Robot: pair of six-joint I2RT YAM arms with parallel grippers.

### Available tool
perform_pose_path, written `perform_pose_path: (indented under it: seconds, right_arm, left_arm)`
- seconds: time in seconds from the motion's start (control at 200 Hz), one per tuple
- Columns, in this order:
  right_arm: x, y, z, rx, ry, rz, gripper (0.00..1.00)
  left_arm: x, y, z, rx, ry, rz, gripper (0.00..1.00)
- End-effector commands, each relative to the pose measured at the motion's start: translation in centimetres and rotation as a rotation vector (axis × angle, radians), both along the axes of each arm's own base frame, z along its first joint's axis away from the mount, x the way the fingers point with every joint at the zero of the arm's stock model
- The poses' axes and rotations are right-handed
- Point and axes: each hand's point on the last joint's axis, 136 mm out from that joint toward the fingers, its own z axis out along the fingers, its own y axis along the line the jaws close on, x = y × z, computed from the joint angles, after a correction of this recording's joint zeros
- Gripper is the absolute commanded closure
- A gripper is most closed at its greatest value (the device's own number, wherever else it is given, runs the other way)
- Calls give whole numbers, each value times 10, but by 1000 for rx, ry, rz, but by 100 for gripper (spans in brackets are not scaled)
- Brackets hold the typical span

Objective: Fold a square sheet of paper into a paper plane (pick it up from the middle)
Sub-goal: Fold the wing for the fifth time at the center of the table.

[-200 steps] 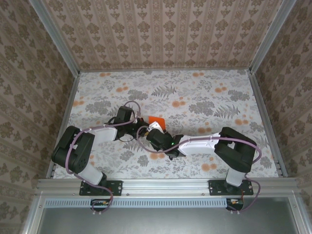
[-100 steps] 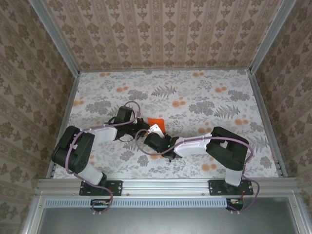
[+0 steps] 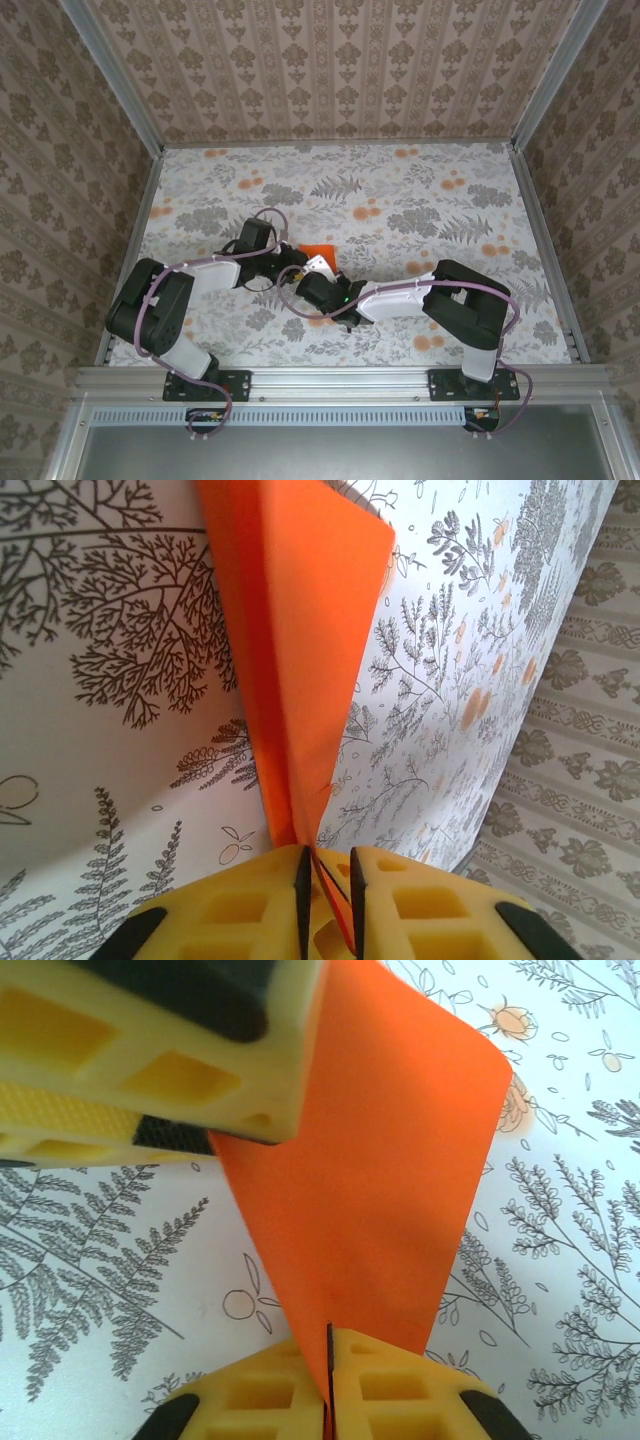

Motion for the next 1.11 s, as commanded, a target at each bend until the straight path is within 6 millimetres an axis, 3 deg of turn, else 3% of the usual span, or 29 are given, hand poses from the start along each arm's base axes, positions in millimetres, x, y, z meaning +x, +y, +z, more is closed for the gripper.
perform_pose_path:
  seconds: [0.0, 0.21, 0.39, 0.635, 0.795, 1.1]
  right_arm:
    - [-3, 9, 5, 65, 33, 26, 93]
    - [-6, 12, 6, 243, 177, 56, 95]
    - [-8, 16, 9, 375, 274, 83, 96]
    - [-4, 14, 13, 539, 370, 74, 97]
    - [-3, 12, 13, 628, 427, 70, 97]
    - [-4, 7, 1, 710, 517, 41, 96]
  left_arm:
    - [10, 13, 11, 6, -16, 39, 73]
    - [17, 49, 19, 41, -55, 138, 55]
    - [13, 59, 27, 19, -107, 156, 47]
    - [5, 56, 26, -4, -140, 136, 46]
    - [1, 43, 25, -17, -163, 94, 46]
    - [2, 15, 17, -45, -165, 36, 58]
